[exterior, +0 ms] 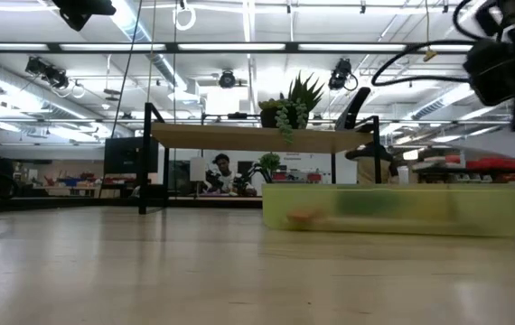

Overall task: Pack school essentials
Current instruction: Put the purple sticky notes into the yellow supply box

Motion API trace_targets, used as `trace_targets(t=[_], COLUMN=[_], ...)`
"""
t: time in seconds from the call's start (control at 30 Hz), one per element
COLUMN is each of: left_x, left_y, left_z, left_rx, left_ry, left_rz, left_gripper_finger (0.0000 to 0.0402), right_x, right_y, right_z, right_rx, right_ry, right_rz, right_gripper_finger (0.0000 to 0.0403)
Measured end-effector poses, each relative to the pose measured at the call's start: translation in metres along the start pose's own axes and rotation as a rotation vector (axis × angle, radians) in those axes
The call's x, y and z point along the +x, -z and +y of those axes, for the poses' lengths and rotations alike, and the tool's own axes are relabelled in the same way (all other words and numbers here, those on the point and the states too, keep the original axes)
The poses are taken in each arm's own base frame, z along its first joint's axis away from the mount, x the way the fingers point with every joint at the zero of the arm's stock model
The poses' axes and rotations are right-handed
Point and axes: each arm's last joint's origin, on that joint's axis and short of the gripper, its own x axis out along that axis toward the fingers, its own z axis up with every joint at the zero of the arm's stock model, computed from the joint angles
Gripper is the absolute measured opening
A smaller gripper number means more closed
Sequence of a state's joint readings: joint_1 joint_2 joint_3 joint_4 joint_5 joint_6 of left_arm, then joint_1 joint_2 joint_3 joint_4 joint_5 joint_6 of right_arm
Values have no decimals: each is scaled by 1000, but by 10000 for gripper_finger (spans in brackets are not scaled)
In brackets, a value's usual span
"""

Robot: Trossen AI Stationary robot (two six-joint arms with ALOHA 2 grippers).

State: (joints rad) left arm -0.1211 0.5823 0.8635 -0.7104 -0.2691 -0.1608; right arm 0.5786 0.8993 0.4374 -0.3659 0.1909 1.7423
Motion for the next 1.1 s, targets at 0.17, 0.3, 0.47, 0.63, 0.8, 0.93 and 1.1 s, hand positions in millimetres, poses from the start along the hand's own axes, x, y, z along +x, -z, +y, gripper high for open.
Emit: trace_targets(t=[0.17,0.3,0.47,0.63,0.8,0.93,1.1], left_x=[0,0,0,0,0,0,0], left_y=[0,0,0,0,0,0,0], left_z=[0,0,0,0,0,0,0], left_rx=[-1,-1,-2,-6,-5,-12,-11], left_ry=[0,1,0,0,0,0,0], left_rz=[-2,-4,-4,-4,-4,-4,-4], left_gripper_finger=[76,73,72,78,80,80,80], right_x=[3,4,13,23,32,33,33], right_y=[-20,-36,-51,-63,-65,-65,-65], right_z=[2,5,4,6,4,3,2], right_rx=[123,184,213,241,273,280,280], right_ry=[0,-16,17,14,50,57,68], right_rz=[-85,-140,-127,-125,-79,-86,-91], right_gripper_finger=[2,2,2,2,3,14,64])
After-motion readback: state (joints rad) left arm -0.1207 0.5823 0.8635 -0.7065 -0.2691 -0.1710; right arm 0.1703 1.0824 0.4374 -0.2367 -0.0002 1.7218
